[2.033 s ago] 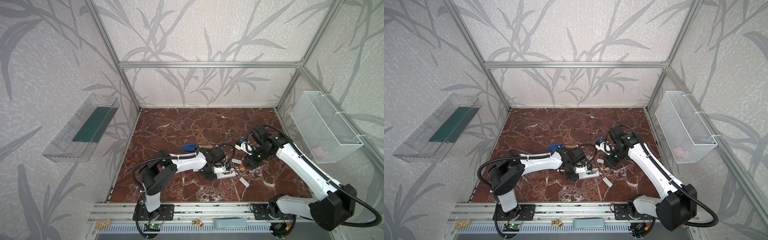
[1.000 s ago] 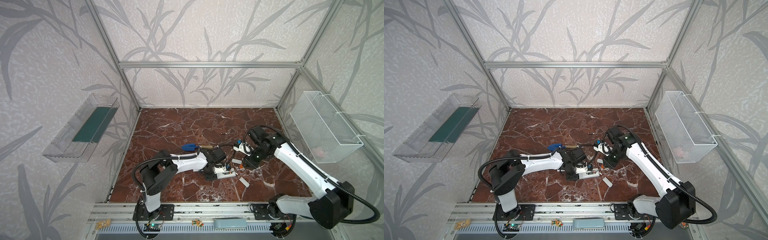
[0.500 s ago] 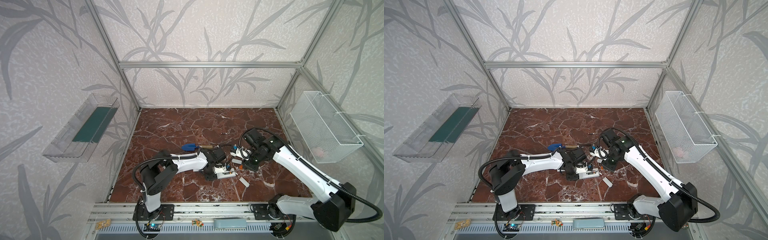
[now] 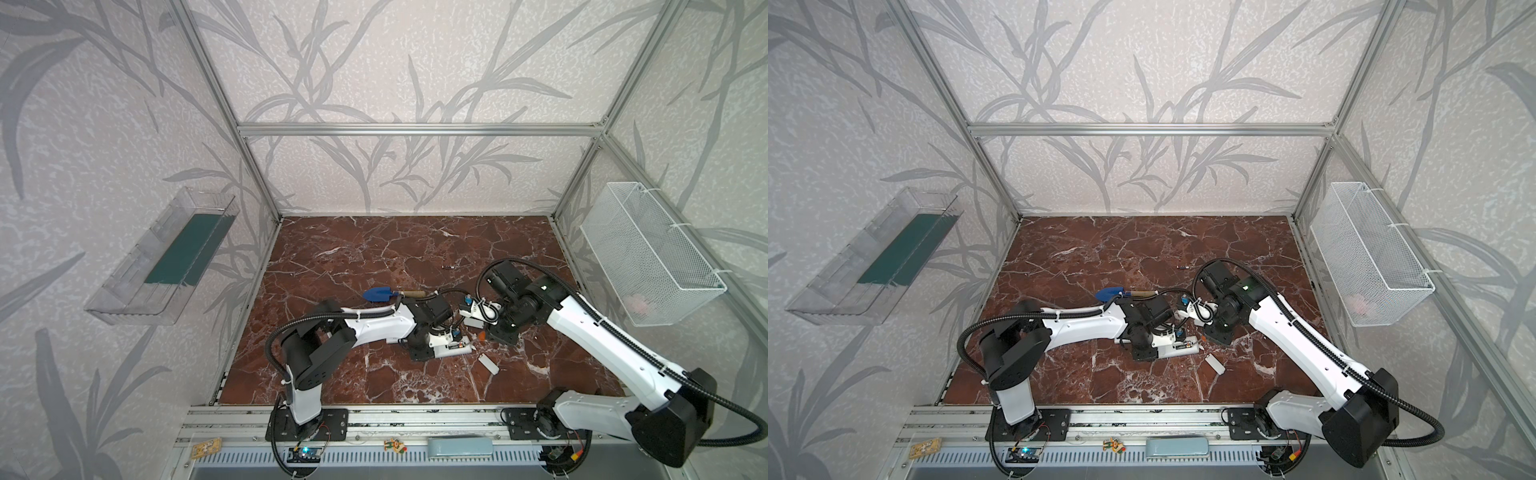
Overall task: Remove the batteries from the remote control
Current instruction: 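Pry the nearer AA battery upward with the screwdriver tip, right gripper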
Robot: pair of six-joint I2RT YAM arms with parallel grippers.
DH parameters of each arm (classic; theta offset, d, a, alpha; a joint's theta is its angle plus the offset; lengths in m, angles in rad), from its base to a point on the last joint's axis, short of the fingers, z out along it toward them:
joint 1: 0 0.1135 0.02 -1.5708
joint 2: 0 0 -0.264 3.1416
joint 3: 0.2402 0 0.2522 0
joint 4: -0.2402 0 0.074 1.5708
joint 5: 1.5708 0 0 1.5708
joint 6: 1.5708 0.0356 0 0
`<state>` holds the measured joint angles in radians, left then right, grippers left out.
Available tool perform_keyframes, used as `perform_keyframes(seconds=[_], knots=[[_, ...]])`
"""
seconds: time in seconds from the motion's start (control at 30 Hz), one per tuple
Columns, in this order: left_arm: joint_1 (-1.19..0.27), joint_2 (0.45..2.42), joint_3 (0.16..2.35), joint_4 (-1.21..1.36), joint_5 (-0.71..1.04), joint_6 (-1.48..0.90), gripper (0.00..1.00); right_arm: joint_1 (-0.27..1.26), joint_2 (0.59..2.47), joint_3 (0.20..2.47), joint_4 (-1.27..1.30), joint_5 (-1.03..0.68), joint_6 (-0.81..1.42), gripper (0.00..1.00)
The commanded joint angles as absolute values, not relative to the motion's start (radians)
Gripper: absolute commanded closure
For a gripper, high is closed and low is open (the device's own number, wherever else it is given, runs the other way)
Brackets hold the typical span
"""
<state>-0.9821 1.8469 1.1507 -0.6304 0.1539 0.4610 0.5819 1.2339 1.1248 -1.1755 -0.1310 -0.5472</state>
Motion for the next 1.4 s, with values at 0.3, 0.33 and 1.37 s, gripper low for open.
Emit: perform_keyframes(seconds=[0.3,0.33,1.37], knots=[[-0.993,1.925,1.124,-0.657,0.146,0.482,0.91,0.592,1.242,1.090,-1.165,-0.178,-0.552,1.00],[-0.994,1.925,1.124,-0.657,0.146,0.482,0.91,0.592,1.242,1.090,-1.160,-0.188,-0.547,1.00],[-0.995,1.930,1.128,-0.662,0.152,0.478,0.92,0.401,1.101,1.044,-1.026,-0.472,-0.427,1.00]])
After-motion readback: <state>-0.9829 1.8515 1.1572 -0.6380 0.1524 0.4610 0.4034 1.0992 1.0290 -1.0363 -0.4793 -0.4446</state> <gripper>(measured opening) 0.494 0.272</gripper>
